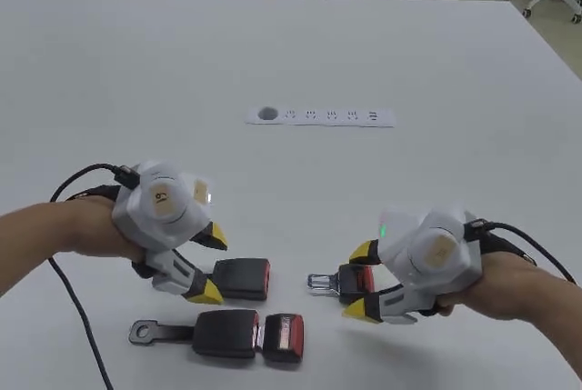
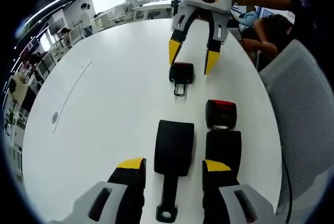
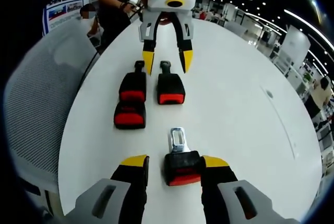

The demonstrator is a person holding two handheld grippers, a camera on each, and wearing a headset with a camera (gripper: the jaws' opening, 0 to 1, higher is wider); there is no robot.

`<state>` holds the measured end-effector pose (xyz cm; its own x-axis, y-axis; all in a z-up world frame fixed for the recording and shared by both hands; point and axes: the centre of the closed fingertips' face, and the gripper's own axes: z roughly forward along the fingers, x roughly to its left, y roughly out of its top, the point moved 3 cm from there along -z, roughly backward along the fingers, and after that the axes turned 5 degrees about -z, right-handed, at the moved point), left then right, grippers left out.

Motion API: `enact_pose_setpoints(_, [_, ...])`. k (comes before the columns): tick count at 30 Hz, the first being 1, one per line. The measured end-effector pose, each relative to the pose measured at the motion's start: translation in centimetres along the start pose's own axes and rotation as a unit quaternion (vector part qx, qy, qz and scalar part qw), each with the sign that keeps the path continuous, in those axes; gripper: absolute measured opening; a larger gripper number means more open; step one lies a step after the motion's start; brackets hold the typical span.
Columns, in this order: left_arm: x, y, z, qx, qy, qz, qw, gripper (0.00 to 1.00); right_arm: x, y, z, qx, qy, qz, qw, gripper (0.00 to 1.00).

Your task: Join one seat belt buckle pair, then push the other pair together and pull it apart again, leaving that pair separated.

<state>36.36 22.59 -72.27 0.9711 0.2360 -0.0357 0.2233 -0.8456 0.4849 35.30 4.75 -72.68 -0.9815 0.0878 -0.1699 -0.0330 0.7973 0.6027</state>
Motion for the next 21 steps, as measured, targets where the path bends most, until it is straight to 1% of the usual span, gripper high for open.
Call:
enact_pose_setpoints(4, [0.1, -0.1, 0.5, 0.011, -0.009, 0.003, 0.9999, 0.42, -0.3, -0.7, -0.1, 0.007, 0.002, -0.003, 1.0, 0.36])
enact_pose_setpoints(7, [0.2, -0.3, 0.8, 0.017, -0.013, 0.005, 0.9998, 0.42, -0.4, -0.9, -0.1, 0.011, 0.004, -0.003, 0.9999, 0.36])
enact_pose_setpoints(9, [0.1, -0.4, 0.9, 0.022, -0.017, 0.007, 0.9996, 0.4, -0.4, -1.2, 0.0, 0.014, 0.006, -0.004, 0.9999, 0.36])
enact_pose_setpoints(11, [0.3, -0.7, 1.4, 0.028, -0.019, 0.011, 0.9994, 0.4, -0.7, -1.5, 0.1, 0.017, 0.007, -0.005, 0.9998, 0.35])
enact_pose_setpoints(15, [0.3, -0.7, 1.5, 0.033, -0.023, 0.011, 0.9991, 0.38, -1.1, -2.0, 0.5, 0.021, 0.011, -0.005, 0.9997, 0.34])
enact_pose_setpoints(19, [0.3, -1.0, 1.8, 0.041, -0.024, 0.019, 0.9987, 0.35, -1.0, -2.4, 0.7, 0.028, 0.016, -0.006, 0.9994, 0.32])
enact_pose_setpoints(21, [0.2, -1.1, 1.9, 0.047, -0.022, 0.03, 0.9982, 0.34, -1.0, -2.6, 0.8, 0.032, 0.016, -0.008, 0.9993, 0.32])
